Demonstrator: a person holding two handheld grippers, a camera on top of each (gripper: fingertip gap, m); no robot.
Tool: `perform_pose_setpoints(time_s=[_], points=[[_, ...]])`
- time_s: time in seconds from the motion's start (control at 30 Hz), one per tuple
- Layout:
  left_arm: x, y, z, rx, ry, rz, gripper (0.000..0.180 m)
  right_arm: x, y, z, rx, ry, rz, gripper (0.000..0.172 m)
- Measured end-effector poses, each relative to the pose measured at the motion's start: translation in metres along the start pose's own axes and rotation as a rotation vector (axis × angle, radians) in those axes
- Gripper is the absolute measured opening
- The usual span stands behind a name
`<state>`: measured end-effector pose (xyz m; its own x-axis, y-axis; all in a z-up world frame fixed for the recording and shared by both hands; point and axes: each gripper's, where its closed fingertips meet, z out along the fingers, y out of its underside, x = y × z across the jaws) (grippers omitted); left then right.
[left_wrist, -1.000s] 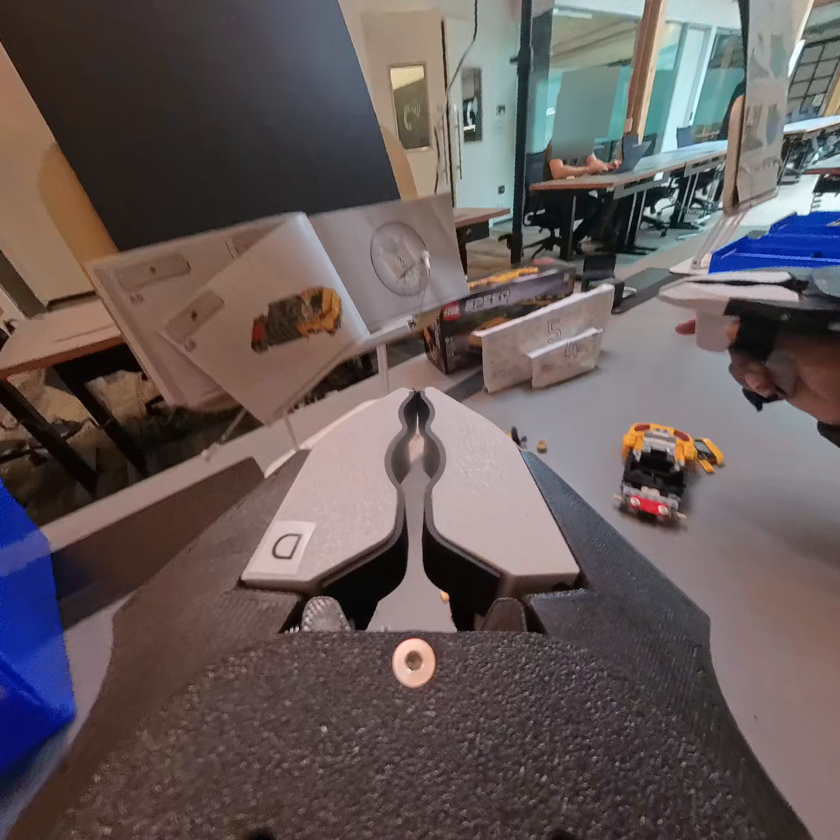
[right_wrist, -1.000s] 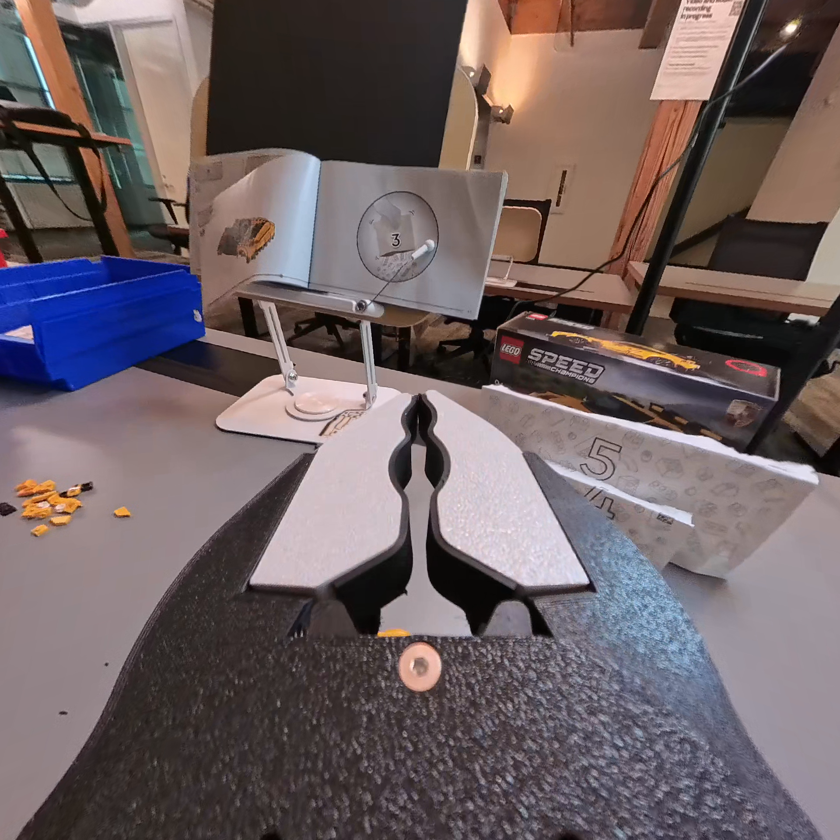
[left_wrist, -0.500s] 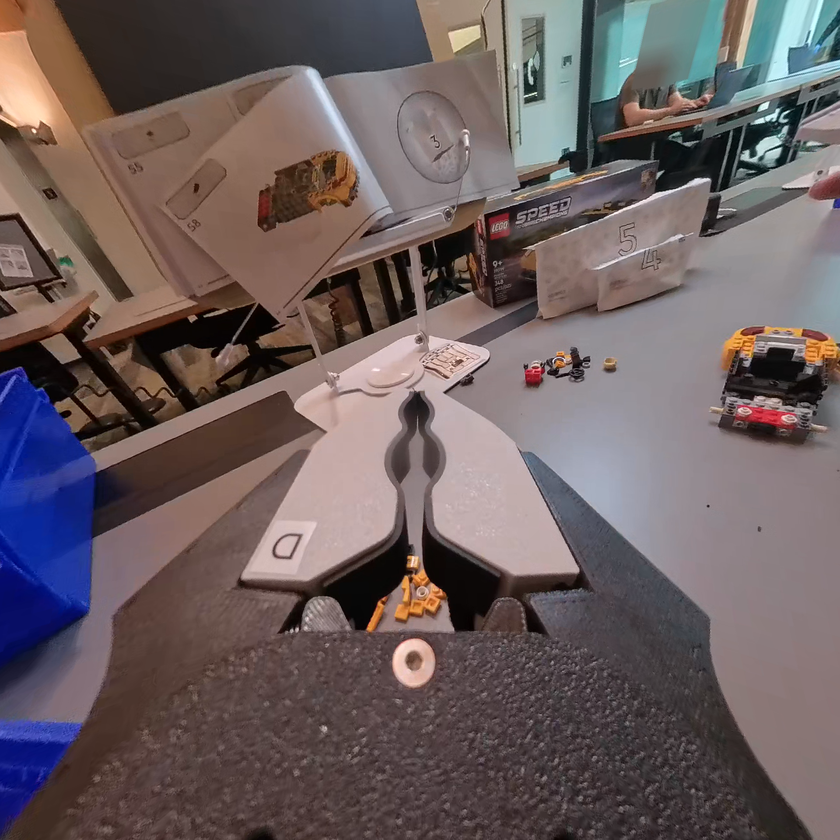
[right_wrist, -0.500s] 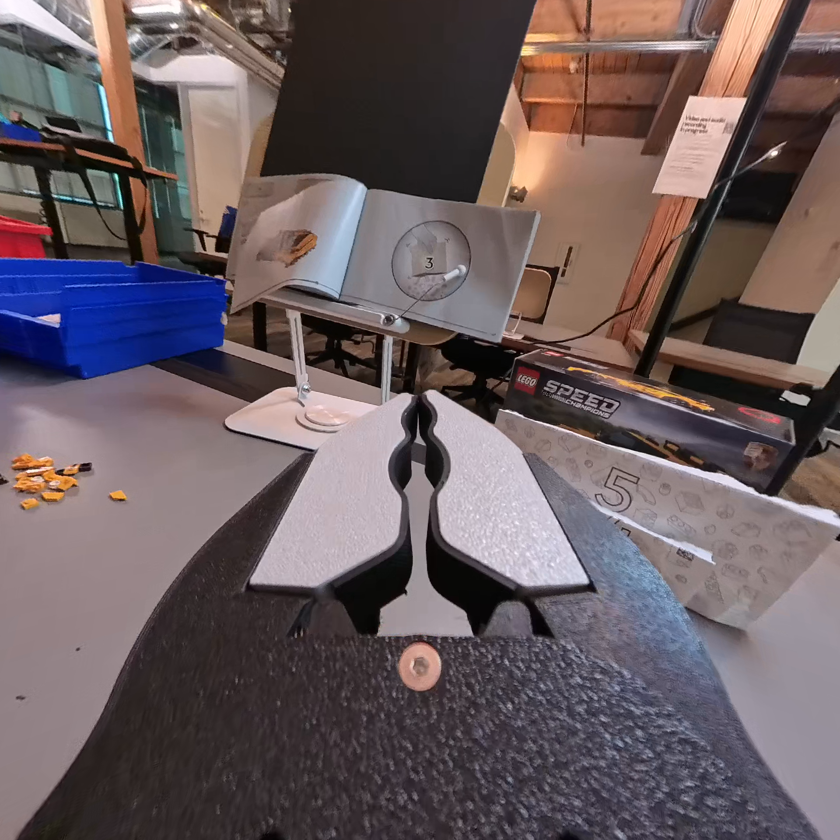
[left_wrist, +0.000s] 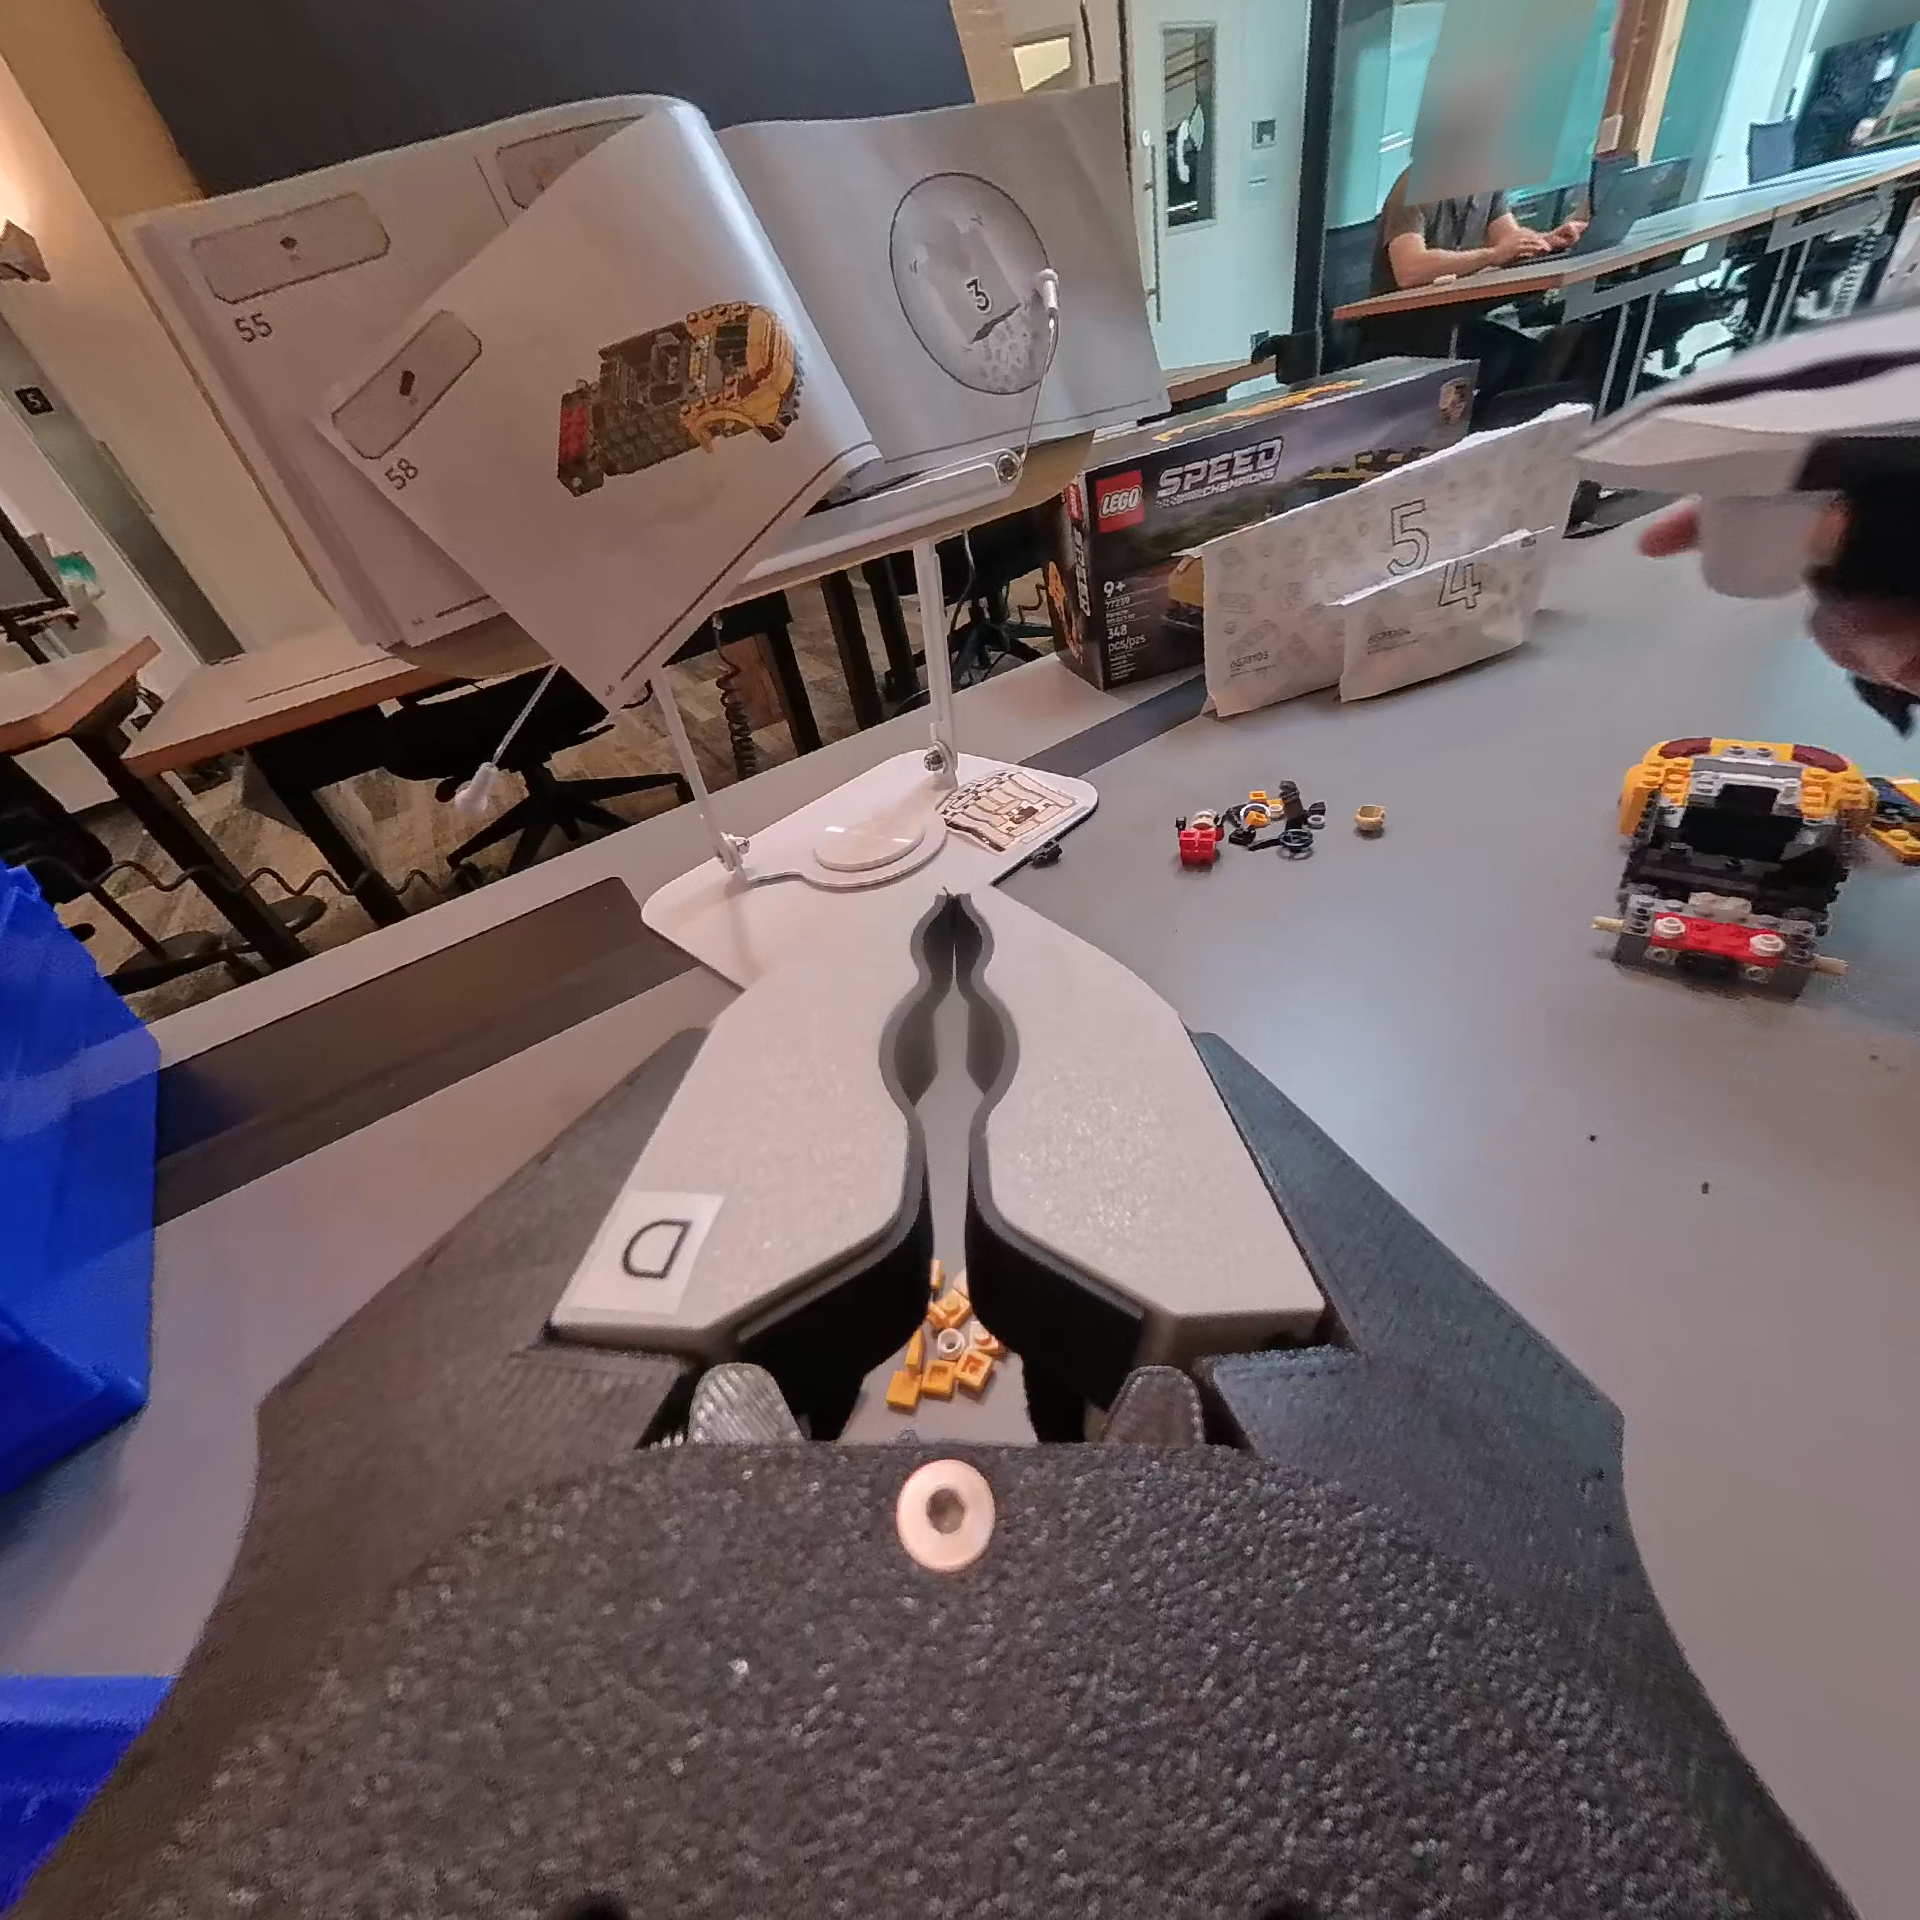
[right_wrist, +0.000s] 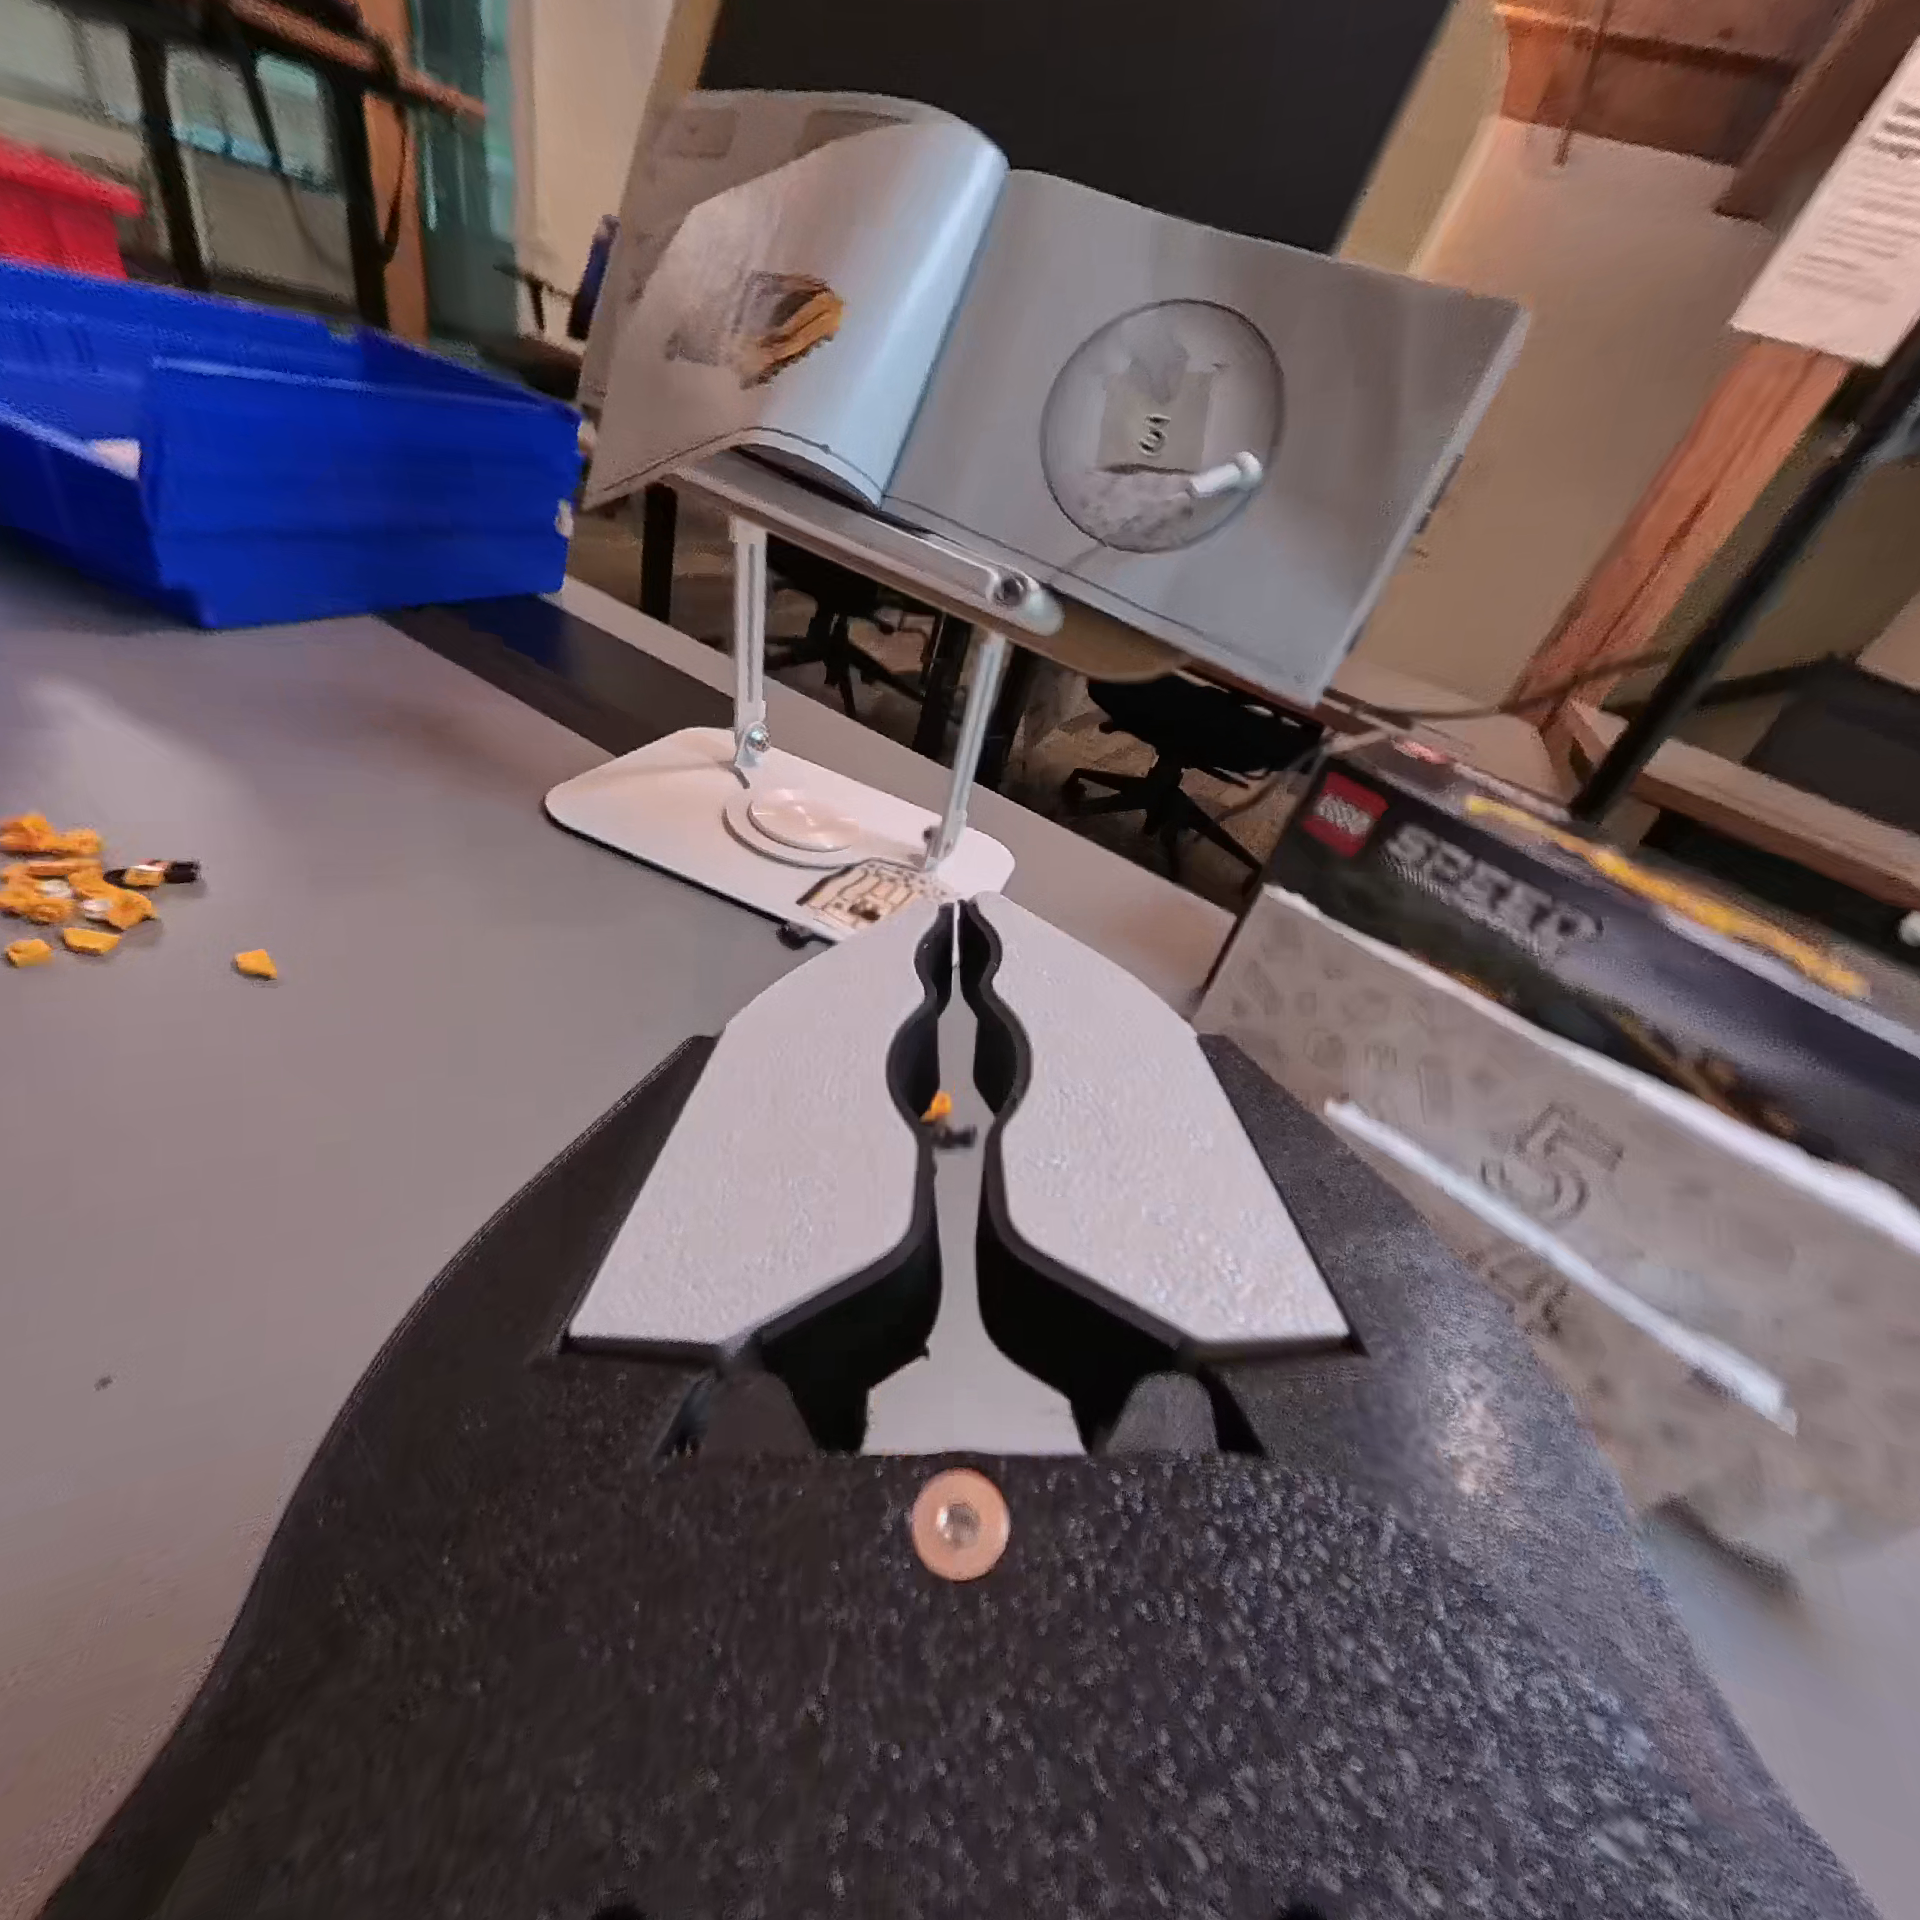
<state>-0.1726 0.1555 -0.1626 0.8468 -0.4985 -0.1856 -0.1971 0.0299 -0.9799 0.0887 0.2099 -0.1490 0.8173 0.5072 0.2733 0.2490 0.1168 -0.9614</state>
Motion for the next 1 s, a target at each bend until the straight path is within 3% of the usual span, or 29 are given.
perform_pose_setpoints(time_s=[0.1, 0.23, 0.33, 0.47, 0.77, 1.0], points=[[0.006, -0.002, -0.001, 0.006, 0.016, -0.006, 0.0, 0.001, -0.035, 0.045, 0.005, -0.017, -0.179, 0.0], [0.009, -0.006, -0.003, 0.013, 0.018, 0.018, 0.0, -0.003, -0.078, 0.141, -0.006, -0.061, -0.367, 0.001], [0.007, -0.008, -0.005, 0.017, 0.008, 0.031, 0.0, -0.016, -0.085, 0.207, -0.058, -0.118, -0.443, 0.007], [0.006, -0.008, -0.005, 0.02, 0.018, 0.016, 0.0, -0.028, -0.079, 0.259, -0.156, -0.111, -0.51, 0.013], [0.011, -0.006, -0.004, 0.012, 0.059, 0.001, 0.0, -0.046, -0.083, 0.274, -0.177, 0.01, -0.776, 0.014], [0.008, -0.009, -0.005, 0.027, 0.032, 0.014, 0.0, -0.052, -0.086, 0.263, -0.118, -0.092, -0.627, 0.019]])
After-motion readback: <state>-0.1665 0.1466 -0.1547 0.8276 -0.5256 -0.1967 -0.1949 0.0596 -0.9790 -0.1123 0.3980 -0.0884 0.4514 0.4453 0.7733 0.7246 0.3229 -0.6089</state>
